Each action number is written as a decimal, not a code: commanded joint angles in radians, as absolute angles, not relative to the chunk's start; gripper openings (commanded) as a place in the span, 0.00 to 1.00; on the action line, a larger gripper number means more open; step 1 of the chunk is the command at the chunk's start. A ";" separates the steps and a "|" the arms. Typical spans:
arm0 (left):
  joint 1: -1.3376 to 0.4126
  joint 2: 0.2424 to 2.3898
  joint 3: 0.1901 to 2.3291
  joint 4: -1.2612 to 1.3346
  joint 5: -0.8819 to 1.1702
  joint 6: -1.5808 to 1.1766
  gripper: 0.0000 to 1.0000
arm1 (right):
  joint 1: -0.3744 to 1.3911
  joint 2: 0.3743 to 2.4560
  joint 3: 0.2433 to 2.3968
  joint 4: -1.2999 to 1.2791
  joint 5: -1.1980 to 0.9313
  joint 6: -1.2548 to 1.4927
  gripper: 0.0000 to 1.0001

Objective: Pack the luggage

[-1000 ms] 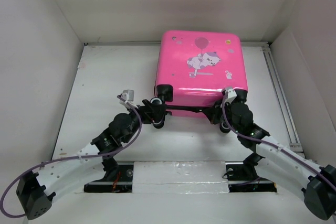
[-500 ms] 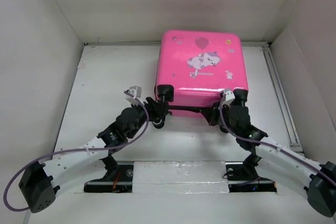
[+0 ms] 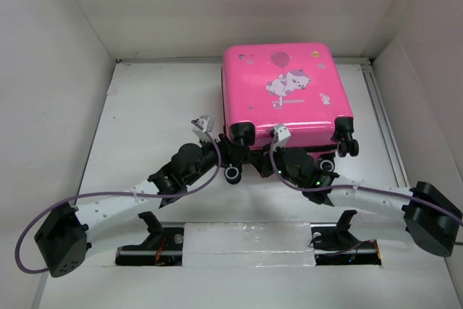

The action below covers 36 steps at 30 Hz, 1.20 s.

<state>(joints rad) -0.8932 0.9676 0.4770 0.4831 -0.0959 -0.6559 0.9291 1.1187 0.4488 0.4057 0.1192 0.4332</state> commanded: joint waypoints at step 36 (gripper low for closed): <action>-0.919 0.902 0.590 0.570 0.069 -0.746 0.09 | 1.112 1.392 0.508 0.884 0.152 0.551 0.60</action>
<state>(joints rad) -0.8295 0.9447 0.4923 0.5205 -0.1699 -0.6891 1.0573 1.5330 0.4557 0.9981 0.2600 0.4877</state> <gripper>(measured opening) 0.384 0.568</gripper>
